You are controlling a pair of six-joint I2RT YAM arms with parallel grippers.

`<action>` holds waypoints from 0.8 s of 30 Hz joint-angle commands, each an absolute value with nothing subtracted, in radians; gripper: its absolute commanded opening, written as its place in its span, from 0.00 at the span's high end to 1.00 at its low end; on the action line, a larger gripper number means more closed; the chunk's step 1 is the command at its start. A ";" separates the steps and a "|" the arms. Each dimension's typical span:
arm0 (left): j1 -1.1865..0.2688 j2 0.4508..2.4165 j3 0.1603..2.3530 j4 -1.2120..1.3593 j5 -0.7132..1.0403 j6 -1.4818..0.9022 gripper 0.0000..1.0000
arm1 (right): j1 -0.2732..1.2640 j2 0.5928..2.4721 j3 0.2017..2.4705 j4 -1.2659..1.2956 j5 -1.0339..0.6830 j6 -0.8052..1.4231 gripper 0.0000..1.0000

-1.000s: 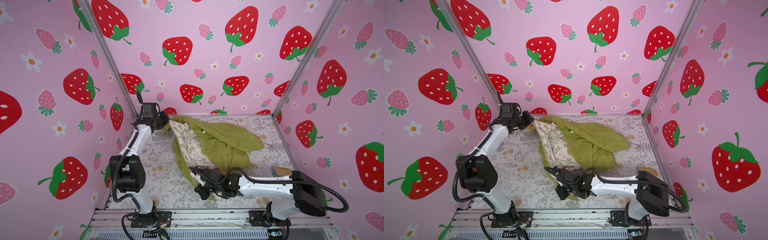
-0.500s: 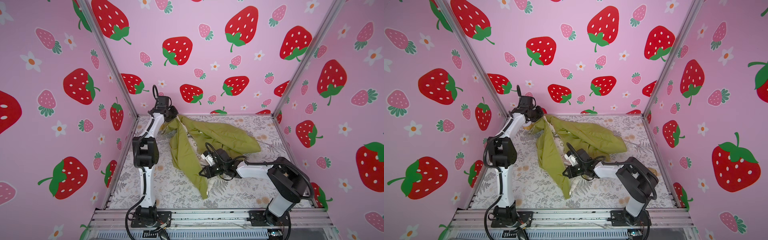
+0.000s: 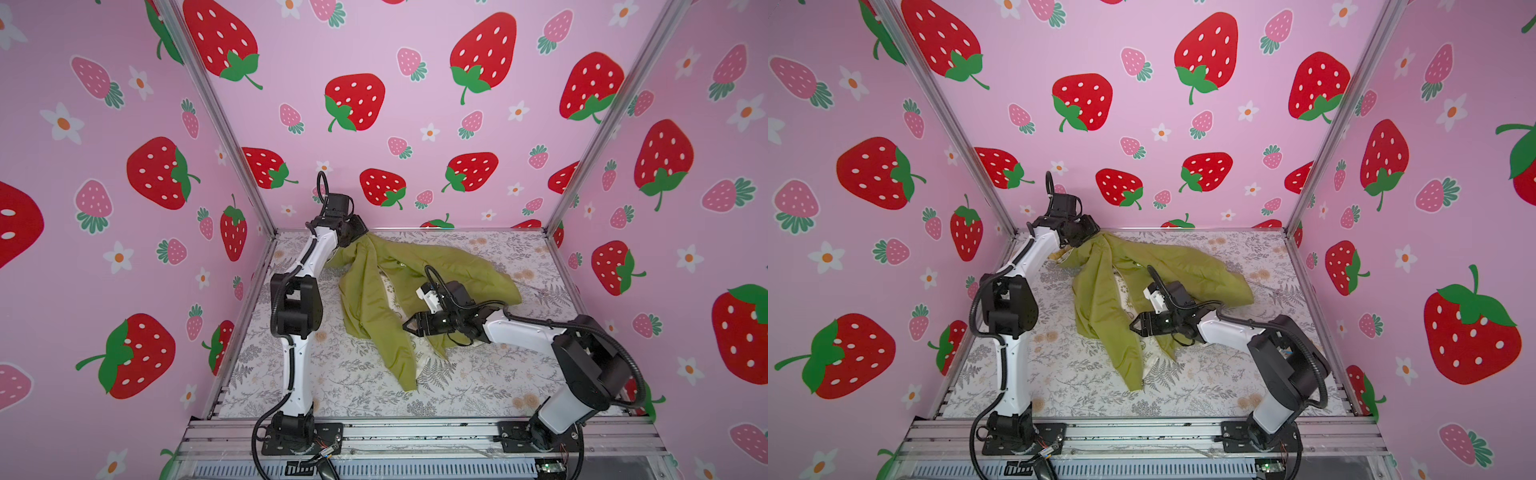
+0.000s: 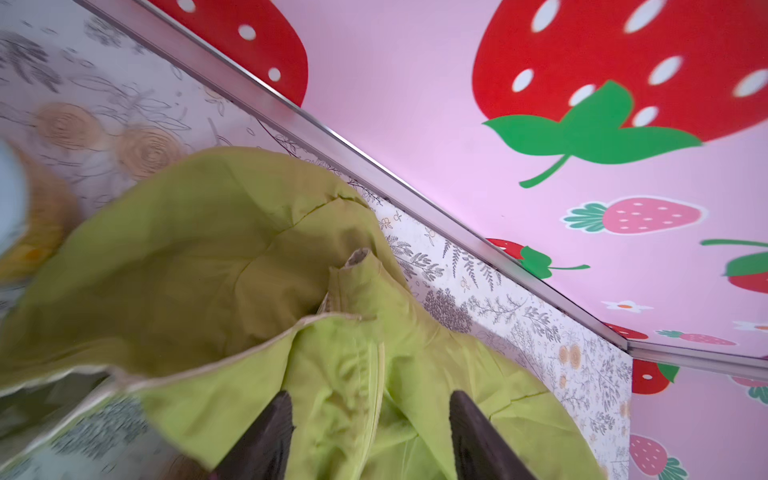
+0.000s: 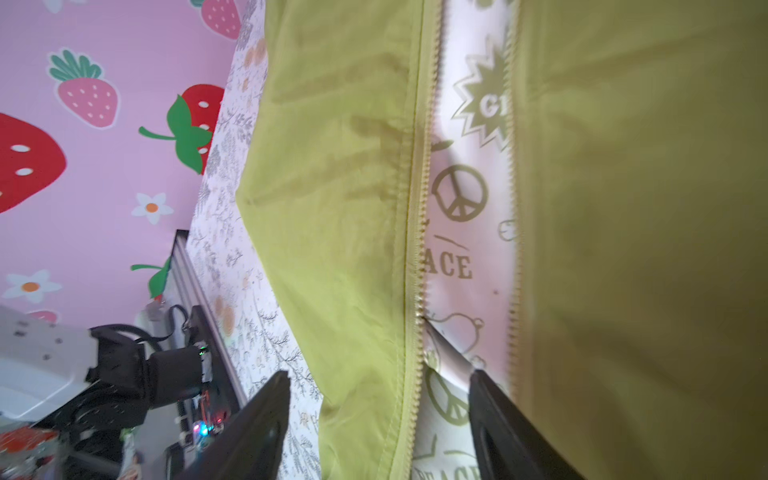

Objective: Zip up the jacket

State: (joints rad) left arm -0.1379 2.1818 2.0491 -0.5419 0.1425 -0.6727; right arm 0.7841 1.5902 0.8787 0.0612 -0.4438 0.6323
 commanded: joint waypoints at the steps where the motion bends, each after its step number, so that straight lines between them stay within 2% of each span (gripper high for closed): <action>1: -0.149 1.958 1.880 -0.451 0.094 -0.642 0.34 | 0.747 1.482 0.916 -0.120 -0.236 0.557 0.20; 3: -0.153 1.830 1.724 -0.415 0.115 -0.654 0.32 | 0.725 1.445 0.919 -0.207 -0.079 0.520 0.13; 5: -0.157 1.720 1.571 -0.372 0.163 -0.672 0.31 | 0.685 1.434 0.914 -0.269 0.017 0.502 0.10; 9: -0.208 1.543 1.255 -0.296 0.226 -0.710 0.31 | 0.594 1.449 0.880 -0.255 0.015 0.463 0.10; 14: -0.305 1.487 1.019 -0.283 0.177 -0.708 0.30 | 0.548 1.536 0.876 -0.222 0.011 0.426 0.12; 19: -0.329 1.516 0.924 -0.247 0.089 -0.694 0.31 | 0.528 1.589 0.828 -0.165 -0.003 0.426 0.16; 21: -0.331 1.559 0.929 -0.245 0.058 -0.672 0.32 | 0.522 1.610 0.800 -0.141 -0.009 0.434 0.21; 22: -0.331 1.579 0.935 -0.245 0.050 -0.667 0.34 | 0.522 1.618 0.787 -0.131 -0.009 0.438 0.24; 24: -0.331 1.632 0.957 -0.235 0.043 -0.645 0.45 | 0.520 1.619 0.756 -0.110 -0.020 0.448 0.34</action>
